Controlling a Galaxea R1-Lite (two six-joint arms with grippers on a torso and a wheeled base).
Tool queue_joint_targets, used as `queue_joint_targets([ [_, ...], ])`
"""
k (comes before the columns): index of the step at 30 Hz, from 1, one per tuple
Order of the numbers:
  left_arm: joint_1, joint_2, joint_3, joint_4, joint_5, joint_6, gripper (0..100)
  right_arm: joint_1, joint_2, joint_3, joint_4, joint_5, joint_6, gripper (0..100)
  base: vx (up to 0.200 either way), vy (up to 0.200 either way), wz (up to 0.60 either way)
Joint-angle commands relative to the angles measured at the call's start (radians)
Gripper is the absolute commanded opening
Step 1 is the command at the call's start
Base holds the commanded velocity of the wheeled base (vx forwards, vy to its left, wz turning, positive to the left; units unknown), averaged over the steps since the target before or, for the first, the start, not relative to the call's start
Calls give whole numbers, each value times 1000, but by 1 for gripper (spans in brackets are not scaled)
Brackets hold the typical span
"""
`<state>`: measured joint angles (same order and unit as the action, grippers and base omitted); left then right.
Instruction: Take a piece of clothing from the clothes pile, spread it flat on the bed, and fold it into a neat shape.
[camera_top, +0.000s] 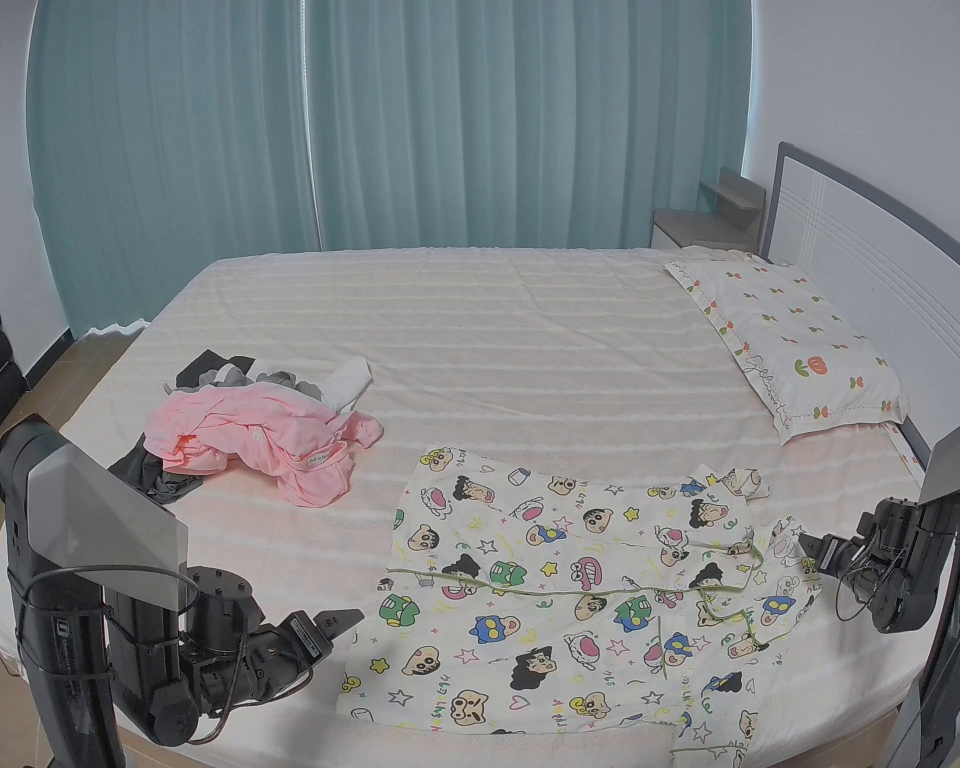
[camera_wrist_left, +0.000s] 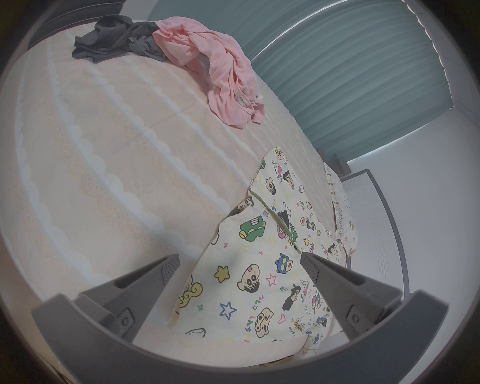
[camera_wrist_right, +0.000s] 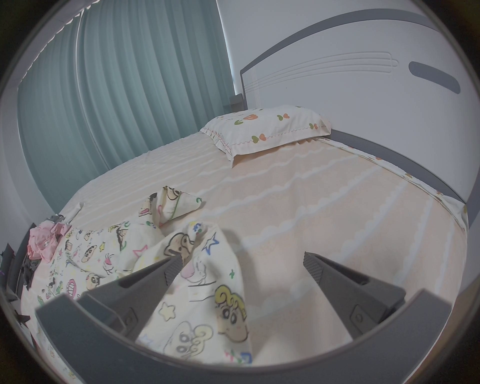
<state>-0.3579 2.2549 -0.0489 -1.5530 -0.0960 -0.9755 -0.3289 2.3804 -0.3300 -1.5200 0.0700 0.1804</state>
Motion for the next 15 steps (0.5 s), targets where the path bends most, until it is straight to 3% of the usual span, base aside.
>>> queue_joint_targets([
  [1,-32,-31,23,-13,-13,-2,100,47,-107,247,-51,94,119,100,-200,0,0],
  [2,-35,-31,23,-13,-14,-2,100,48,-109,263,-51,106,128,100,-200,0,0],
  [3,-49,-29,27,-13,-13,-3,100,59,-132,322,-51,182,148,100,-200,0,0],
  [6,-67,-23,41,-13,-14,-2,100,67,-150,330,-51,249,151,100,-200,0,0],
  [15,-113,3,47,-13,-14,9,100,83,-102,330,-9,261,113,100,-200,0,0],
])
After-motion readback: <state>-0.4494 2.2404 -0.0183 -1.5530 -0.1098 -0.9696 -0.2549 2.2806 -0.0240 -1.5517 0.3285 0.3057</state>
